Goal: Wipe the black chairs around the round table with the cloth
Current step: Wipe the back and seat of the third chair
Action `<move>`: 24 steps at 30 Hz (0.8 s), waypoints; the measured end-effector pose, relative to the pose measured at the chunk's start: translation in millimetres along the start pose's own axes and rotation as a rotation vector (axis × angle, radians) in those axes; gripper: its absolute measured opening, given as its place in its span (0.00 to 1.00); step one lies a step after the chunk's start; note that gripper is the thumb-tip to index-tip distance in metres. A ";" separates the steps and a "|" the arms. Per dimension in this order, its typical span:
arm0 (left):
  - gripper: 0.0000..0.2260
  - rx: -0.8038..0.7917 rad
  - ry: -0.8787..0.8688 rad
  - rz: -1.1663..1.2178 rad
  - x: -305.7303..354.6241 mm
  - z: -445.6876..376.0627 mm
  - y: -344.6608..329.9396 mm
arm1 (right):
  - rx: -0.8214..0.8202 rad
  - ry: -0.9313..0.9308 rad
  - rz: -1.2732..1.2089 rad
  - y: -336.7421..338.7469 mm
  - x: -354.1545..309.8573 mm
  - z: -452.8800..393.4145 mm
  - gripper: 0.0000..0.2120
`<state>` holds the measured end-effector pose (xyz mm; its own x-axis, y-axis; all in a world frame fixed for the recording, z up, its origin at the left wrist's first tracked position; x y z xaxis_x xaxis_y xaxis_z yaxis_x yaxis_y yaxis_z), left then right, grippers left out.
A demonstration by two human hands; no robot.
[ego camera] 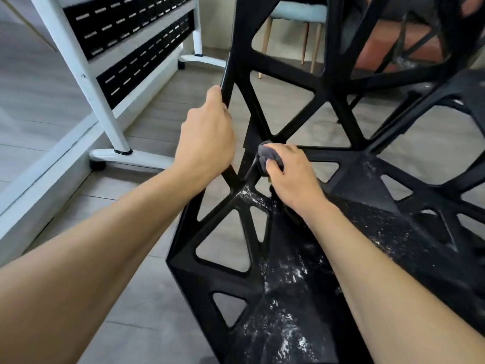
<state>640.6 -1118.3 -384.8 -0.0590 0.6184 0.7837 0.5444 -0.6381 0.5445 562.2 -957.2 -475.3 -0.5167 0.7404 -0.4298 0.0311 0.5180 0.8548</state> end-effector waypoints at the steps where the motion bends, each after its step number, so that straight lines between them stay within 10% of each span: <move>1: 0.10 0.001 0.003 -0.001 1.6 1.0 0.9 | -0.004 0.024 -0.027 -0.3 -10.9 11.5 0.17; 13: 0.09 -0.029 0.061 0.014 13.1 11.5 8.2 | -0.048 0.095 -0.049 18.6 -75.9 107.3 0.16; 24: 0.09 -0.010 0.010 0.002 3.6 8.8 4.7 | 0.047 -0.028 0.344 28.5 -10.8 -20.8 0.16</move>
<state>650.4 -1114.9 -382.0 -0.0662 0.6124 0.7878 0.5358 -0.6443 0.5458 550.9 -959.4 -440.2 -0.4454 0.8863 -0.1273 0.2386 0.2545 0.9372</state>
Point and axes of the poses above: each hand's wrist, its own z-axis away from the middle knuckle, its own y-axis out of the back of the hand, x = y × z, the point moved 1 cm from there along -z, towards the middle knuckle, and after that the axes turned 11 degrees about z, right-handed, at the moved point
